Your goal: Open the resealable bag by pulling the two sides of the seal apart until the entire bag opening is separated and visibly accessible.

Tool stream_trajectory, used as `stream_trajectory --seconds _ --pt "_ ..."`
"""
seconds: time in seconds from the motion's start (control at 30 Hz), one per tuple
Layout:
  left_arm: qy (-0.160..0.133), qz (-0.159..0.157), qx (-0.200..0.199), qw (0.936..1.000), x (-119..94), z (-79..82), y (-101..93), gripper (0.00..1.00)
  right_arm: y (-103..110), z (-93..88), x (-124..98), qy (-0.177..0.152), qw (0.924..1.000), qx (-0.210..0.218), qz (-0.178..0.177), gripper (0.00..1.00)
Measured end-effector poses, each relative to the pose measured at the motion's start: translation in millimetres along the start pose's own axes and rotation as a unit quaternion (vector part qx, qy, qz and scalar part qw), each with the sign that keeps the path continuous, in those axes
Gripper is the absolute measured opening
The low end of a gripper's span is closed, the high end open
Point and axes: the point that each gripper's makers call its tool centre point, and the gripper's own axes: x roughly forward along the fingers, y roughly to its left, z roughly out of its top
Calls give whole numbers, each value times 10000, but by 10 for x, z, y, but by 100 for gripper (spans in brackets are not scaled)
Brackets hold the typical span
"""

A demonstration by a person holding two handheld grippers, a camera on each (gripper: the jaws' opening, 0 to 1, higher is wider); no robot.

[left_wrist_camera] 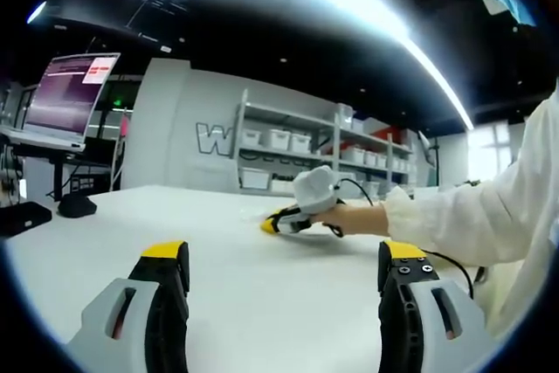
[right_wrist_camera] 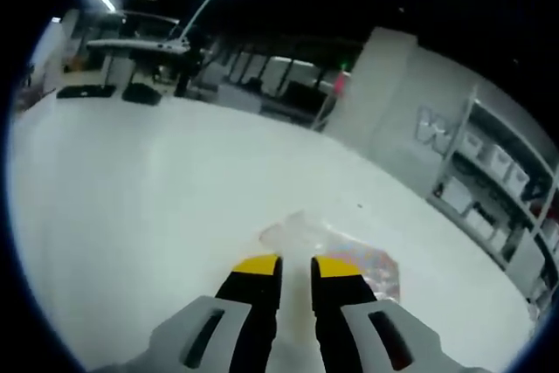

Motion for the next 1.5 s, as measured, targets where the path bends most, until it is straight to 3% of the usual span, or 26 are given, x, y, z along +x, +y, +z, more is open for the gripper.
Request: stream_trajectory --seconds 0.67,1.5 --pt "23 -25 65 10000 -3 22 -41 88 -19 -63 -28 108 9999 -12 -35 0" --pt "63 -66 92 9999 -8 10 -78 87 -408 284 -208 -363 9975 -28 -598 0"
